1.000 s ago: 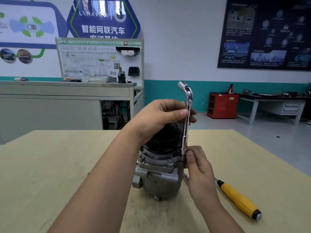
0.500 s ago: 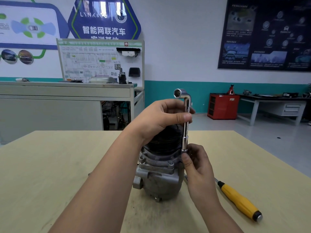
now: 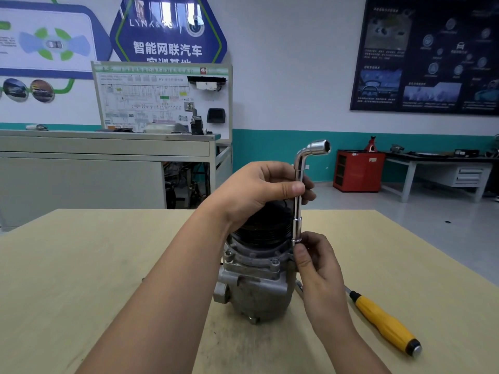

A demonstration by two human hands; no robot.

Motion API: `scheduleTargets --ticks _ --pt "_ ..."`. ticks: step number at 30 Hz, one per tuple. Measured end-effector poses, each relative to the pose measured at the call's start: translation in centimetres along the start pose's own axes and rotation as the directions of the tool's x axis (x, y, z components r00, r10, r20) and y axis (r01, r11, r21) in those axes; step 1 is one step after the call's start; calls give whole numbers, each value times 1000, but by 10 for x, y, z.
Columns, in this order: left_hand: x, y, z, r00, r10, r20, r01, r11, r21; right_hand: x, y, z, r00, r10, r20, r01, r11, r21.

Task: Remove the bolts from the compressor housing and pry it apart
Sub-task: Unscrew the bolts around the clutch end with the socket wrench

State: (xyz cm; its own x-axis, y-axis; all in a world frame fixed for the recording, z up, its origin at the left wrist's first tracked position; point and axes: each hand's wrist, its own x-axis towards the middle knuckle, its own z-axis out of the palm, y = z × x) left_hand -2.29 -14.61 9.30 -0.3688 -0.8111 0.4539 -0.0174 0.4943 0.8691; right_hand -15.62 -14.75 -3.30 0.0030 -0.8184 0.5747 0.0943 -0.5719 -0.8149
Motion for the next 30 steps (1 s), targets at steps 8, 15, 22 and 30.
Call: scheduleTargets --ticks 8,15,22,30 --pt "1 2 3 1000 13 -17 -13 1000 -25 0 -1 0 1000 -20 1 20 999 -35" --pt "1 3 5 999 15 -34 -16 1000 -5 1 -1 -1 1000 -17 9 18 998 -60" --pt "1 3 4 999 11 -31 -11 1000 15 1 1 -1 999 -42 9 42 998 -51" --pt "-1 3 3 999 13 36 -14 1000 23 1 -2 -1 998 -57 16 58 995 -75"
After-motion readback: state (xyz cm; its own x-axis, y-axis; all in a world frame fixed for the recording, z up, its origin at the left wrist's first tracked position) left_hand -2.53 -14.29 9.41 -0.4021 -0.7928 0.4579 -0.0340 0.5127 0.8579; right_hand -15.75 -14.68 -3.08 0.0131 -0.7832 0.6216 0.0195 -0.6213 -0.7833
